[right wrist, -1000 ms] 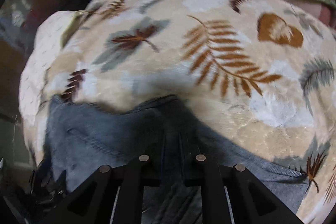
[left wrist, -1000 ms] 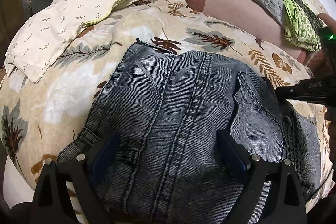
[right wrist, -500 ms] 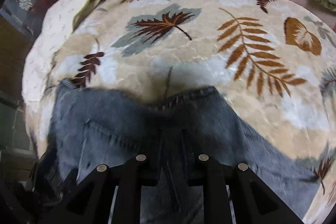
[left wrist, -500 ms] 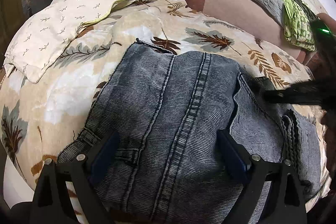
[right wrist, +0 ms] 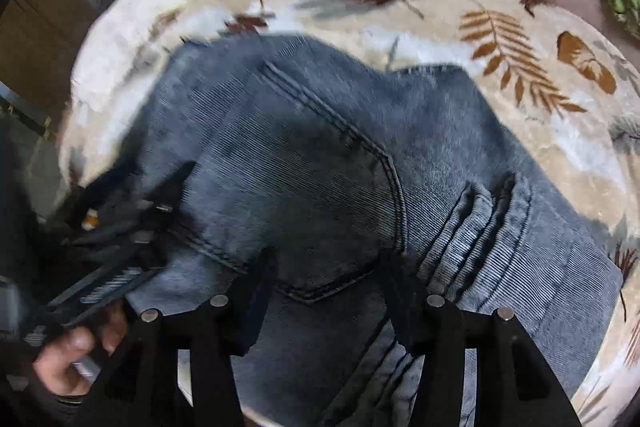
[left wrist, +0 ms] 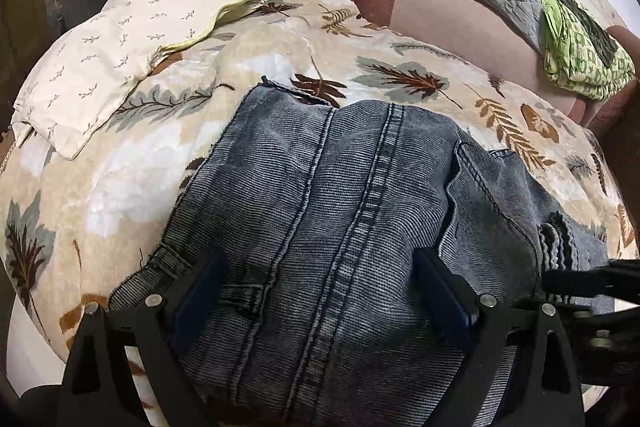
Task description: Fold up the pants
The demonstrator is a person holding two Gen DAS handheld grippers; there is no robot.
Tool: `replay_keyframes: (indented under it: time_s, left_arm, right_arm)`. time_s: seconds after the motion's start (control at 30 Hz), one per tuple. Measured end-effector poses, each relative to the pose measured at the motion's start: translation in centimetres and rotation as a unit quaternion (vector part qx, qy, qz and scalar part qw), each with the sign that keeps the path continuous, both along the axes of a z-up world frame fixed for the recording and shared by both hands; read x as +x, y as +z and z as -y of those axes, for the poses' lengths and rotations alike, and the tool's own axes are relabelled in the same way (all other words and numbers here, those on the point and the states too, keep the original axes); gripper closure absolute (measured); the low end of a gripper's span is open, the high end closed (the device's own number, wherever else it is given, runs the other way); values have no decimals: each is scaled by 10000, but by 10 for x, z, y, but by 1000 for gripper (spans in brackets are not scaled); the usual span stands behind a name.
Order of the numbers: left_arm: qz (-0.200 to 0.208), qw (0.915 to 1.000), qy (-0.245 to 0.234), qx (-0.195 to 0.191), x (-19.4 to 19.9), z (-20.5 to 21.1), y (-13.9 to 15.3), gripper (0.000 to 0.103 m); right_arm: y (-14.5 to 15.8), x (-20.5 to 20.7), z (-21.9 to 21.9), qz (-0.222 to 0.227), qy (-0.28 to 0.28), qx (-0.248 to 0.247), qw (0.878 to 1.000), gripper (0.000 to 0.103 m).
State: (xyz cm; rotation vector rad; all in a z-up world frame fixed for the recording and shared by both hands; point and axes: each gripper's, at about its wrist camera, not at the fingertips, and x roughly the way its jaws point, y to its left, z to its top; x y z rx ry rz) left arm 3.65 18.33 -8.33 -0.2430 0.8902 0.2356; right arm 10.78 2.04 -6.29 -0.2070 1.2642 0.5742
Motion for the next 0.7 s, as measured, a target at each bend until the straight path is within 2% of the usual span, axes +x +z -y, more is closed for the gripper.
replay_keyframes:
  time_s: [0.1, 0.17, 0.23, 0.27, 0.37, 0.47, 0.57, 0.7]
  left_arm:
    - [15, 10000, 26, 35, 0, 1, 0, 9]
    - [14, 10000, 32, 79, 0, 2, 0, 8]
    - [7, 9999, 29, 109, 1, 3, 0, 8]
    - [20, 9999, 18, 129, 0, 3, 1, 8]
    - [165, 9998, 67, 47, -4, -1, 9, 8]
    - [432, 9989, 153, 65, -15, -4, 26, 8]
    - [643, 9977, 230, 60, -27, -7, 44, 8]
    - [585, 9974, 408, -116, -44, -14, 51, 8]
  right_arm:
    - [16, -21, 1, 227, 146, 135, 9995, 46]
    - [8, -38, -3, 152, 338, 76, 9993, 43]
    - [-17, -49, -10, 70, 529, -289, 9982, 43]
    - [-17, -52, -10, 231, 513, -238, 9981, 41]
    - [1, -55, 3, 275, 282, 103, 9992, 41]
    - [34, -60, 35, 712, 10, 630, 9955, 41]
    - [52, -59, 85, 883, -581, 1139, 9879, 40]
    - [51, -61, 163, 1260, -1655, 1781, 9618, 40]
